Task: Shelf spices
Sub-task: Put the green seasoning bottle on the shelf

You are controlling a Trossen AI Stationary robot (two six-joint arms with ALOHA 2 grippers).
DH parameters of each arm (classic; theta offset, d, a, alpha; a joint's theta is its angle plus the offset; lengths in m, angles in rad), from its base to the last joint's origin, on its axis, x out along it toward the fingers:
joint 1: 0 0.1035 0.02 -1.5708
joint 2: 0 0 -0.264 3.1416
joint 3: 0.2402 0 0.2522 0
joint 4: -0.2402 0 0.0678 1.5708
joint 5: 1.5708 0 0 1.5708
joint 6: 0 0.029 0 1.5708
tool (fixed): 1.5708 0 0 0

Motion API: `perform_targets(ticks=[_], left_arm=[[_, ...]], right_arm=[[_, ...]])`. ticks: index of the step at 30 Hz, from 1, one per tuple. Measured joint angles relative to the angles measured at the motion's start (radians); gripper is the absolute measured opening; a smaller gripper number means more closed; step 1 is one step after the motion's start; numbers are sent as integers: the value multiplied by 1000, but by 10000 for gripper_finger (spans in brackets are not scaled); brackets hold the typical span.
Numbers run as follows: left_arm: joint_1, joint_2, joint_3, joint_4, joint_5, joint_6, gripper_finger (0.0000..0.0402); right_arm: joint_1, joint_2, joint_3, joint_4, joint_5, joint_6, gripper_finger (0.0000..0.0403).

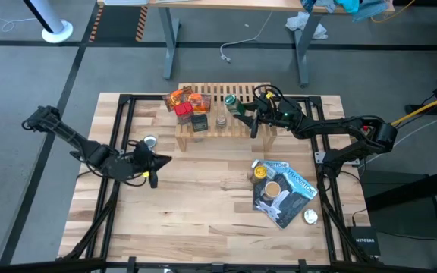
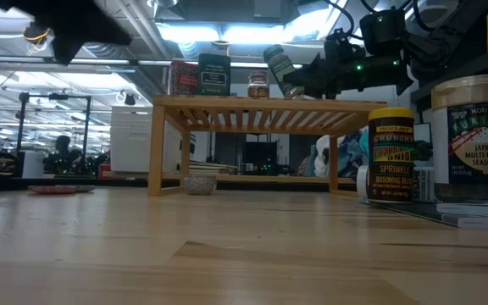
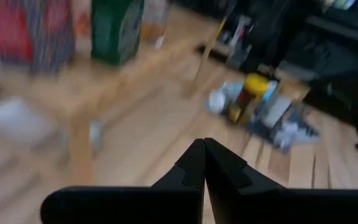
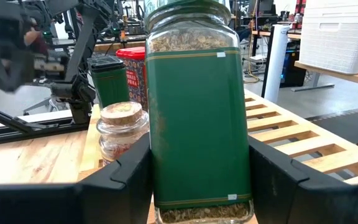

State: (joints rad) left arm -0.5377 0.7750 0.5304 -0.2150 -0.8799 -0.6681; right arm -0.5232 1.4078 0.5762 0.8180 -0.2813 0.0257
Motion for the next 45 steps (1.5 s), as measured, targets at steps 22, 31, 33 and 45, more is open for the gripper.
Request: perform_targets(ticks=[22, 31, 33, 45], left_arm=[[577, 136, 9, 700, 587, 740, 1], [764, 356, 220, 522, 780, 722, 1], [788, 410, 302, 444, 812, 750, 1], [874, 609, 668, 90, 854, 886, 0]], right_arm=[[0, 0, 0, 2, -27, 0, 204], [0, 0, 0, 2, -53, 0, 204], [0, 0, 0, 2, -53, 0, 204], [0, 0, 0, 2, -53, 0, 204]])
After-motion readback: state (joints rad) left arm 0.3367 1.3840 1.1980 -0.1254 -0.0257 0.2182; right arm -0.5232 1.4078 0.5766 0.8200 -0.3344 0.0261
